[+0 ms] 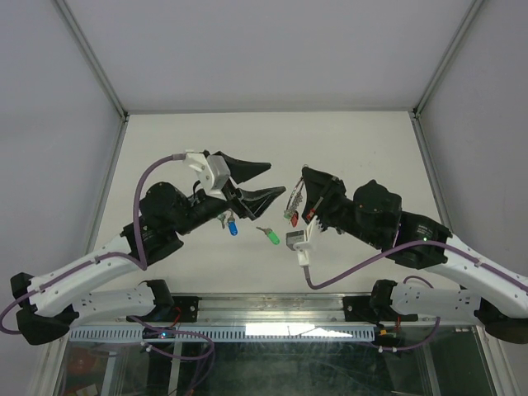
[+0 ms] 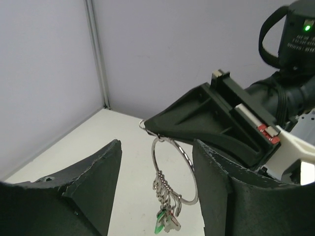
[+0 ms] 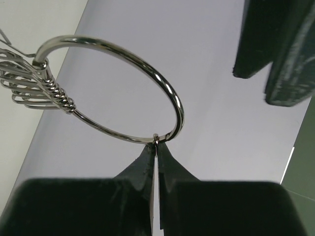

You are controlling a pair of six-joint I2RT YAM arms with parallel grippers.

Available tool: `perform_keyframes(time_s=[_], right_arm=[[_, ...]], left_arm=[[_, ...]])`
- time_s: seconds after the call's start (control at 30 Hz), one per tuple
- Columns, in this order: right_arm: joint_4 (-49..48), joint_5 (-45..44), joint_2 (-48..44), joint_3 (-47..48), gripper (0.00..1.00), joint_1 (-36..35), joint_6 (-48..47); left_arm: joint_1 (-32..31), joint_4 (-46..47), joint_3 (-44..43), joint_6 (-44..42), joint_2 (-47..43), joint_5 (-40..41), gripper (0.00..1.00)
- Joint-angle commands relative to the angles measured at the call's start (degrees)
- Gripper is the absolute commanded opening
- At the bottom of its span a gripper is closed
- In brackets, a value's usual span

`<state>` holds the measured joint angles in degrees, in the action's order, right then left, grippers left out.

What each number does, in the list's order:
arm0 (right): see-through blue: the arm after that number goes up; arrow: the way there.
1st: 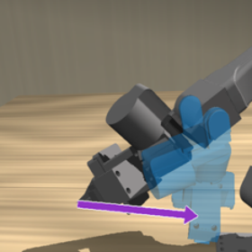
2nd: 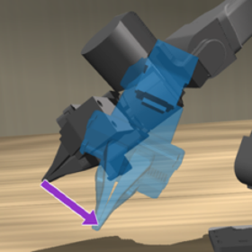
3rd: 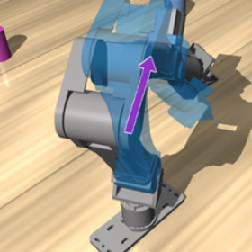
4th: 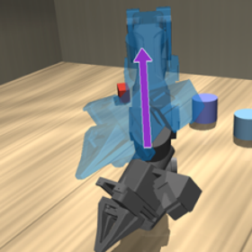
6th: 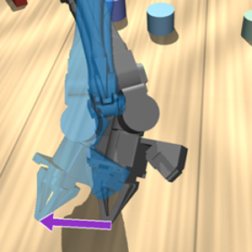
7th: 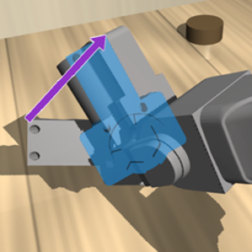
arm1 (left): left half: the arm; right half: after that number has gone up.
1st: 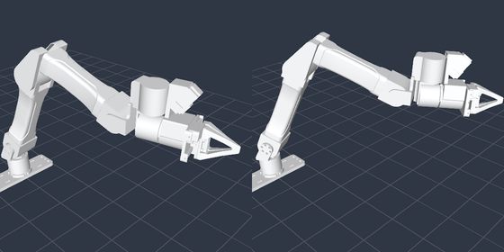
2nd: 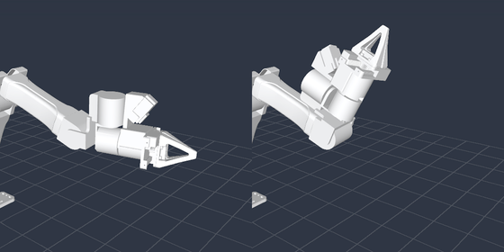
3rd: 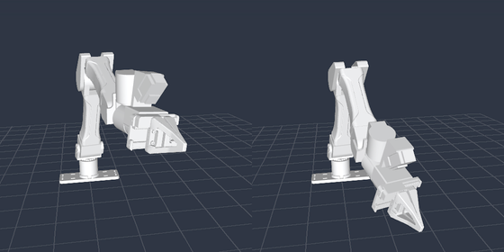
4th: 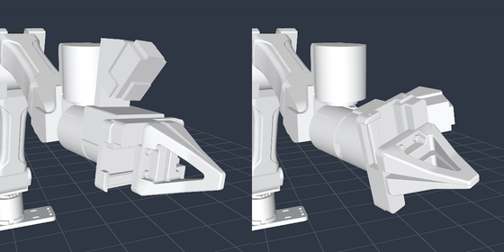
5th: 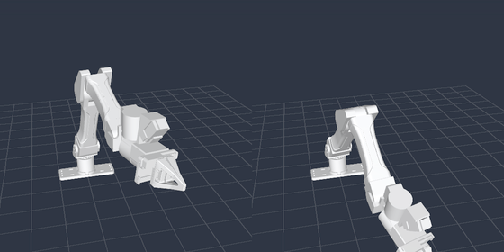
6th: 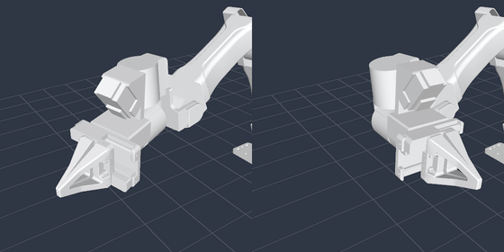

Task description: Put the keys on the keyring

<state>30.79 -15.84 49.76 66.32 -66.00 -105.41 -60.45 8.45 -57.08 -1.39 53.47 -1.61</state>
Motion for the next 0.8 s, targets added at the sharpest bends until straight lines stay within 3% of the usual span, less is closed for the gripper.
perform_keyframes(time_s=[0.0, 0.47, 0.77], right_arm=[[-1.9, -2.01, -0.38, 1.1, 0.0, -0.1, -0.42], [-2.27, -1.91, 0.45, 0.76, 0.0, -0.1, 0.11], [-2.37, -2.01, 0.43, 0.82, 0.0, -0.1, 0.37]], left_arm=[[-0.59, 1.39, -4.33, 1.94, 0.81, 0.45, 0.58], [-0.64, -8.6, -11.77, 3.39, 10.71, -4.01, 0.59], [-0.64, -12.84, -10.79, 0.54, 7.96, -0.16, 0.45]])
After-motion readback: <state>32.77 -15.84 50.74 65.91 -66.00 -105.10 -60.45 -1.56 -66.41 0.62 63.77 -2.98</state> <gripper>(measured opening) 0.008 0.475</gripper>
